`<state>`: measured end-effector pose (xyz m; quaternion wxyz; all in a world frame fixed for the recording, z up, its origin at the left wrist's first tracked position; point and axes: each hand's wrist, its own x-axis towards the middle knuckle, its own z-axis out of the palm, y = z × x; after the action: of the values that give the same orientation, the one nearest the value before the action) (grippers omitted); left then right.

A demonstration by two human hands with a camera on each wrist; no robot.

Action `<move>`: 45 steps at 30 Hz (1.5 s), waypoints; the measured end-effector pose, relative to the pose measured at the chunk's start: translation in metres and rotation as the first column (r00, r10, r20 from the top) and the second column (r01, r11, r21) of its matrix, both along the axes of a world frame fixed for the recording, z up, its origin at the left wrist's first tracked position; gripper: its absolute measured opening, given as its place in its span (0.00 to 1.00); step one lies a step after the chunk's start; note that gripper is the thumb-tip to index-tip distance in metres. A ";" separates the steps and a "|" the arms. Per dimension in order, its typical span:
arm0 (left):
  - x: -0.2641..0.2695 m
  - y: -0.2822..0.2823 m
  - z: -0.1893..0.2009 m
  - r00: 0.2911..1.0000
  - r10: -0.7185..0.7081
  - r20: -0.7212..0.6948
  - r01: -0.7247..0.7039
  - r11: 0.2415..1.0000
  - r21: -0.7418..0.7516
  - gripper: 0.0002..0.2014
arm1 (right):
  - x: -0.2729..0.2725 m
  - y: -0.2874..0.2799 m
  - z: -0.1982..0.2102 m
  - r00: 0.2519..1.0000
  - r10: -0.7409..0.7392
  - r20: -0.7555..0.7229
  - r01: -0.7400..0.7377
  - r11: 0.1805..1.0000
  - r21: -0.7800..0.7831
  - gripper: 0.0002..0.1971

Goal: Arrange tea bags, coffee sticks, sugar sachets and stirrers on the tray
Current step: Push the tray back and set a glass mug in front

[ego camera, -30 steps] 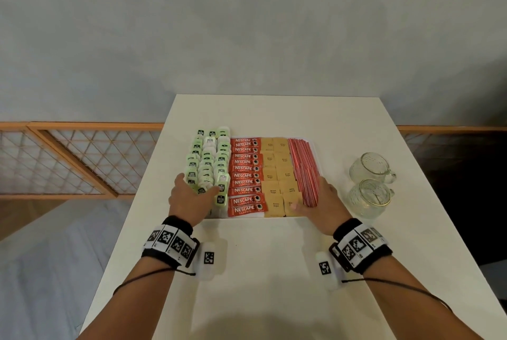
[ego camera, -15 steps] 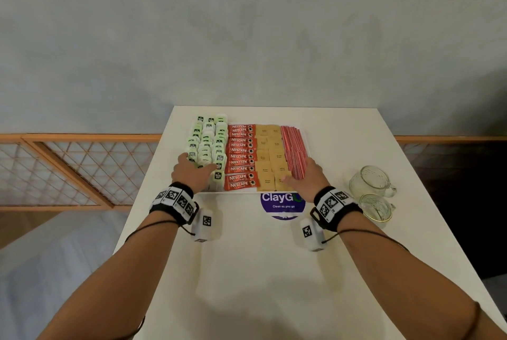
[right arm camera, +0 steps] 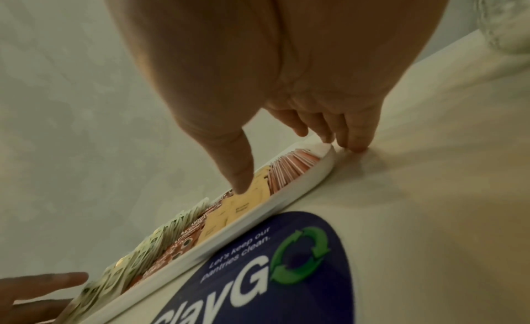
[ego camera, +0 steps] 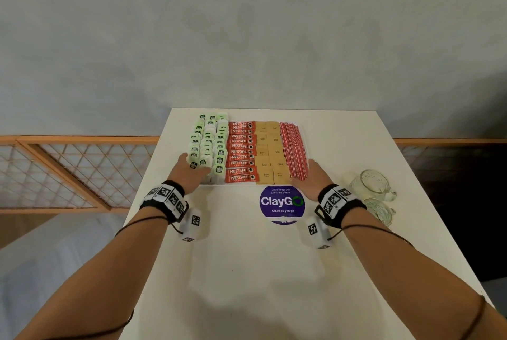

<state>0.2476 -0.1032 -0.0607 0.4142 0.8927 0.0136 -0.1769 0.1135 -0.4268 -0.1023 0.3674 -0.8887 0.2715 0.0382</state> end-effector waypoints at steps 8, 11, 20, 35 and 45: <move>-0.035 0.017 -0.022 0.999 -0.027 0.034 0.024 0.998 0.062 0.36 | -0.044 0.020 -0.006 0.996 -0.072 -0.044 0.070 0.997 -0.044 0.28; -0.040 0.016 -0.024 0.996 -0.067 0.060 0.061 0.993 0.100 0.38 | -0.046 0.026 -0.009 0.996 -0.077 -0.046 0.075 0.997 -0.035 0.31; -0.023 0.016 -0.025 0.996 -0.089 0.029 0.084 0.988 0.133 0.34 | -0.034 0.029 0.000 0.995 -0.070 -0.066 0.068 0.997 -0.038 0.33; -0.009 0.011 -0.039 0.994 -0.110 0.027 0.105 0.982 0.157 0.50 | -0.019 0.026 0.020 0.989 -0.029 -0.144 0.024 0.999 -0.033 0.33; -0.039 -0.003 -0.013 0.987 -0.129 0.099 0.104 0.969 0.225 0.41 | -0.049 0.031 0.070 0.986 0.093 -0.135 -0.106 0.991 -0.086 0.33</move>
<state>0.2083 -0.1067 -0.0737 0.3023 0.9407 -0.0430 -0.1477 0.0645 -0.3958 -0.0324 0.3046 -0.9129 0.2518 0.1020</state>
